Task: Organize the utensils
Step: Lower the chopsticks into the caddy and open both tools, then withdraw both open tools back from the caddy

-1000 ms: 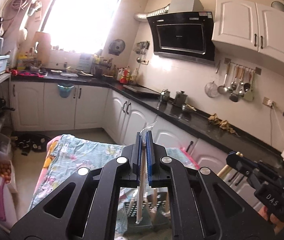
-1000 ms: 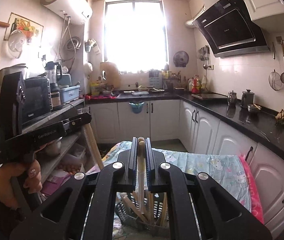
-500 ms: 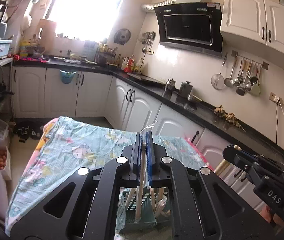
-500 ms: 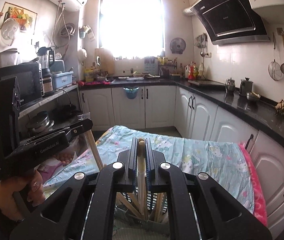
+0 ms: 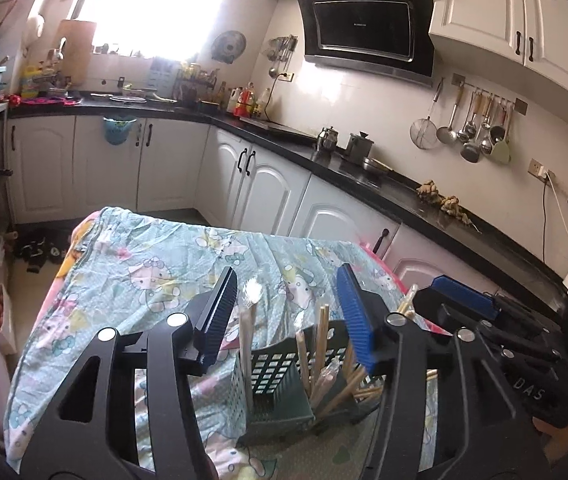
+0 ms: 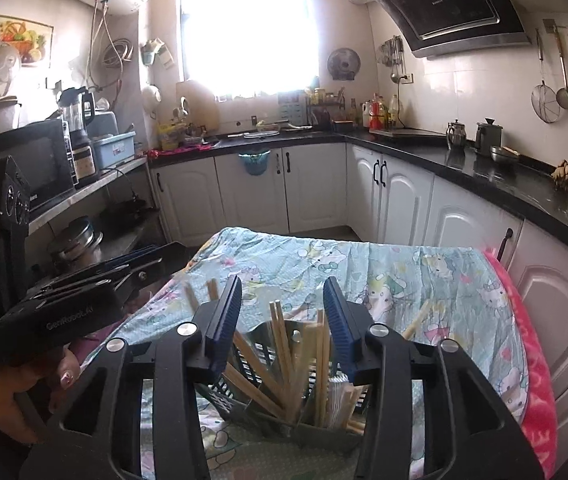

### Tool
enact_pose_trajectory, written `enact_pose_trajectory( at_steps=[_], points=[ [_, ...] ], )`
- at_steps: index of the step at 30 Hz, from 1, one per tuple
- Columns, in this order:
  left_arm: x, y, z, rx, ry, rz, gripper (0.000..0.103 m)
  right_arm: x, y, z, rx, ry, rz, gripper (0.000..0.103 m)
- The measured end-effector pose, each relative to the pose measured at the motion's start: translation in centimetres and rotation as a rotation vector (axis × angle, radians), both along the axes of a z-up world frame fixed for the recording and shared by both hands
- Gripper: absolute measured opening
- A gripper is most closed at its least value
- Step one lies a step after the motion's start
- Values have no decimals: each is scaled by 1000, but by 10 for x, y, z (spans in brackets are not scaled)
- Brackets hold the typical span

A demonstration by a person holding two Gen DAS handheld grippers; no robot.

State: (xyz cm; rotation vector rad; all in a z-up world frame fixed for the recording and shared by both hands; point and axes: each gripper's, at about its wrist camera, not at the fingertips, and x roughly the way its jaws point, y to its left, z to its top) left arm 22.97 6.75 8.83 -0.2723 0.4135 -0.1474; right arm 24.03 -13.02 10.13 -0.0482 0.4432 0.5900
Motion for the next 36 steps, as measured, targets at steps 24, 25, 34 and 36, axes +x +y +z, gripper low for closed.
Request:
enact_pose_trajectory(
  at_steps=[24, 25, 34, 36],
  points=[
    [-72, 18, 18, -41, 27, 37, 92, -63, -22, 4, 4, -74, -28, 79],
    [-74, 18, 19, -40, 28, 38, 92, -66, -23, 5, 6, -77, -29, 80],
    [-101, 10, 14, -14, 40, 47, 92, -97, -34, -1, 29, -92, -37, 90],
    [-105, 7, 9, -7, 54, 45, 92, -104, -35, -4, 22, -96, -40, 91]
  ],
)
